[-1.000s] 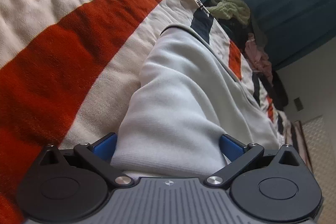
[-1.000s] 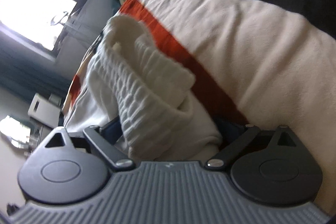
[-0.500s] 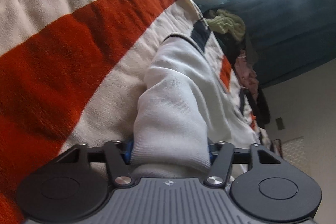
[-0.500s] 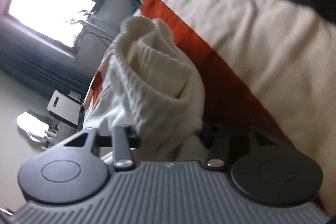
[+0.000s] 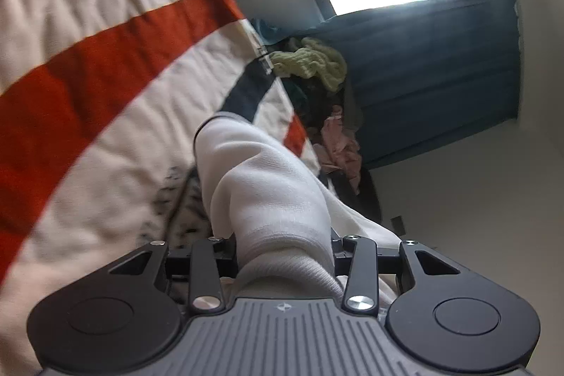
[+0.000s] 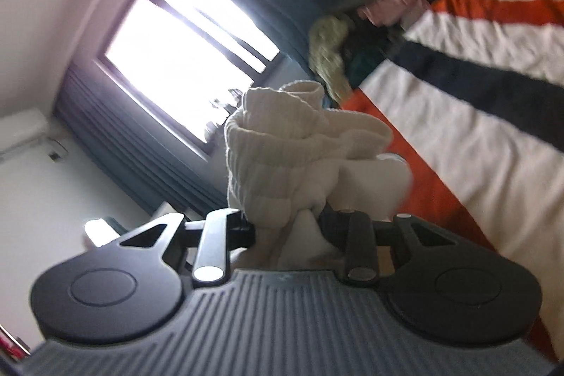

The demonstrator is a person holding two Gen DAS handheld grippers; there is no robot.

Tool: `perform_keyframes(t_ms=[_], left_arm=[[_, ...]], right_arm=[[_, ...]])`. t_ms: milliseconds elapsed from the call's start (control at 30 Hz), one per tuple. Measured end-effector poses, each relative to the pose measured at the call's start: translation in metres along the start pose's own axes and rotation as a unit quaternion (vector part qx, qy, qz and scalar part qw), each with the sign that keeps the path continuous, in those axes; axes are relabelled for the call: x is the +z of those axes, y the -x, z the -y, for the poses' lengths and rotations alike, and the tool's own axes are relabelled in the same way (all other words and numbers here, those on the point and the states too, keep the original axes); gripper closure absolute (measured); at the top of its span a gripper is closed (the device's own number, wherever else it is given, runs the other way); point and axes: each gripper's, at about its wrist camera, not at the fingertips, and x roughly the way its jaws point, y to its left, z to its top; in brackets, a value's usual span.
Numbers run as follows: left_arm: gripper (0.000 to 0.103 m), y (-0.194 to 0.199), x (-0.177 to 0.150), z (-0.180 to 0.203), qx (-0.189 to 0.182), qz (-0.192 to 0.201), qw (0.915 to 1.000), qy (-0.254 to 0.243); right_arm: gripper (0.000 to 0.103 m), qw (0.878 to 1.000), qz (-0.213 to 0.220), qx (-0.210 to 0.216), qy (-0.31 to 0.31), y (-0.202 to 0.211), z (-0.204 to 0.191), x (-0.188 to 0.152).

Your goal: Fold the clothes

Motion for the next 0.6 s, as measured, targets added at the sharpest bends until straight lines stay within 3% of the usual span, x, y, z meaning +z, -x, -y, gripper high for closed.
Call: perform_keyframes(t_ms=[133, 300, 467, 600], left_arm=[[0.061, -0.023, 0.009, 0.047, -0.010, 0.005, 0.9997, -0.020], [0.061, -0.080, 0.022, 0.116, -0.023, 0.013, 0.9971, -0.072], [0.061, -0.165, 0.028, 0.162, -0.030, 0.001, 0.9939, -0.106], [0.061, -0.238, 0.019, 0.178, -0.038, -0.011, 0.9886, -0.145]], right_arm=[[0.070, 0.999, 0.032, 0.025, 0.003, -0.014, 0.001, 0.042], [0.070, 0.995, 0.083, 0.045, -0.016, -0.023, 0.017, 0.092], [0.070, 0.992, 0.122, 0.038, -0.012, -0.043, 0.043, 0.137], [0.070, 0.988, 0.151, 0.017, -0.005, -0.061, 0.071, 0.166]])
